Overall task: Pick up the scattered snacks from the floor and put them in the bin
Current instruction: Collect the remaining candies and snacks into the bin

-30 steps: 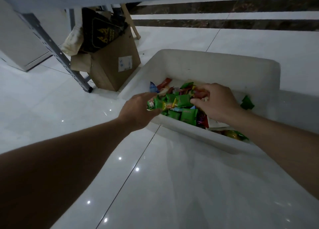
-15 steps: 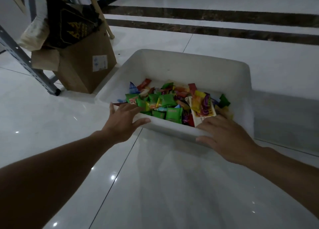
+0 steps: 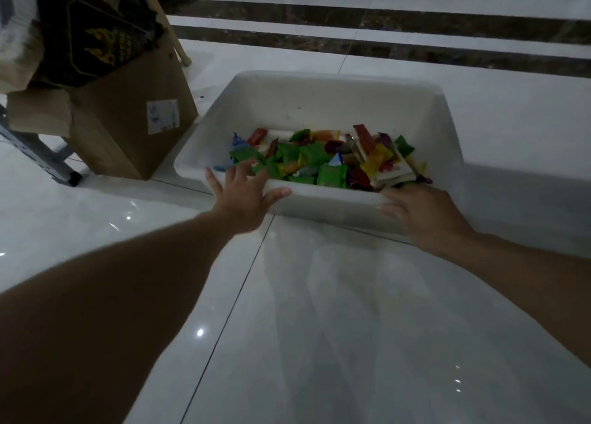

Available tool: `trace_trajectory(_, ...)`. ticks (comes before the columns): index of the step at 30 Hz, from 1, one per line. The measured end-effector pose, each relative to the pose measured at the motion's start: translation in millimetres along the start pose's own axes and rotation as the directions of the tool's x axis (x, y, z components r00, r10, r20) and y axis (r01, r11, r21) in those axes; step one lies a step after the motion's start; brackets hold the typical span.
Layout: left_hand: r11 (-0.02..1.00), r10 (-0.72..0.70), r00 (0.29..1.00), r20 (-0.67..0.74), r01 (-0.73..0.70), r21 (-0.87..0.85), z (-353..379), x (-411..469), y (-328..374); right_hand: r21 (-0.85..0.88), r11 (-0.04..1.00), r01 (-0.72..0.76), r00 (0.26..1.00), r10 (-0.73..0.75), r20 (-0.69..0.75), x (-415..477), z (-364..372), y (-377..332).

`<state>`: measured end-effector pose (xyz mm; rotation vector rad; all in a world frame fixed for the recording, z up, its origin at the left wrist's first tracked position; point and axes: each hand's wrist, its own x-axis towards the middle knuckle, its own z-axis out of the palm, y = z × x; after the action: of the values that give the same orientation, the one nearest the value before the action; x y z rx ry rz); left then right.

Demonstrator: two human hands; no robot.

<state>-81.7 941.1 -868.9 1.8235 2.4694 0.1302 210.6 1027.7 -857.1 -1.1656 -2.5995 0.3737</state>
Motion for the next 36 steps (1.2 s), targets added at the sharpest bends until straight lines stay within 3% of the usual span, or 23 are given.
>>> trace_trajectory(3, 1.0, 0.013, 0.998, 0.061, -0.014, 0.007, -5.0, 9.1, -3.4, -0.001, 1.0, 0.003, 1.0, -0.003, -0.001, 6.0, 4.6, -3.0)
trace_trajectory(5, 1.0, 0.024, 0.998, 0.056, -0.024, 0.004, -2.1, 11.2, -6.0, -0.004, 1.0, 0.011, 0.999, -0.011, -0.049, 4.5, 7.1, -0.1)
trace_trajectory(20, 0.995, 0.089, 0.99, 0.112, -0.094, 0.04, -5.9, 20.3, -17.9, -0.014, 1.0, -0.008, 0.999, 0.008, -0.037, -2.0, 9.8, -13.3)
trace_trajectory(36, 0.993, 0.111, 0.99, 0.093, -0.114, 0.028, 0.7, 26.2, -24.4, -0.017, 0.998, -0.055, 0.997, 0.054, -0.048, -2.1, 10.2, -15.0)
